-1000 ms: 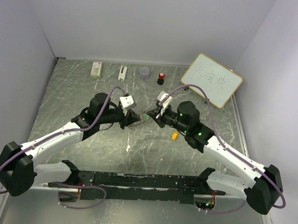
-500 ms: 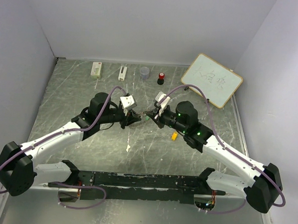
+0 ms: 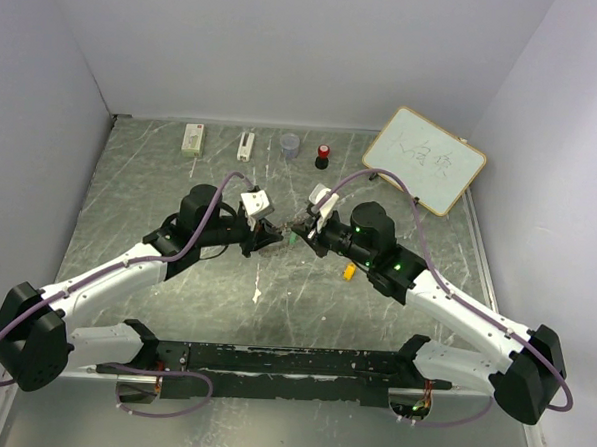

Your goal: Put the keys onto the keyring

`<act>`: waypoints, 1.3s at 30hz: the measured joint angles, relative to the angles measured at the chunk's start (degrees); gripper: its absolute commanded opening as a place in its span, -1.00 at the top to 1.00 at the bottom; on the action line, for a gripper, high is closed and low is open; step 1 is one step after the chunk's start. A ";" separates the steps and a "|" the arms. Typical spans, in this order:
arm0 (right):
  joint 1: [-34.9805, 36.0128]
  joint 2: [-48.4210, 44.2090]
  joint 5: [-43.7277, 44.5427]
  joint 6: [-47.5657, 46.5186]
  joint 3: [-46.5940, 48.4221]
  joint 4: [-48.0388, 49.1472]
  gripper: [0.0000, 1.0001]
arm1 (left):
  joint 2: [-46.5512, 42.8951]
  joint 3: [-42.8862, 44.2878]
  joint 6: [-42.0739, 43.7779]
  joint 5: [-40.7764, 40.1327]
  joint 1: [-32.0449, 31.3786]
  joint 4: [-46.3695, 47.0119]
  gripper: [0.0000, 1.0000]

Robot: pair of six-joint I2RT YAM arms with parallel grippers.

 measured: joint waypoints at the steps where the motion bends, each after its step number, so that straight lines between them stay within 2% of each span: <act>1: 0.04 0.00 0.00 0.00 0.04 -0.07 1.00 | 0.00 0.00 0.00 0.00 -0.02 0.00 0.86; 39: 1.27 -0.17 0.66 0.04 0.26 -1.55 1.00 | 1.18 0.00 0.00 -2.89 -0.26 0.07 0.86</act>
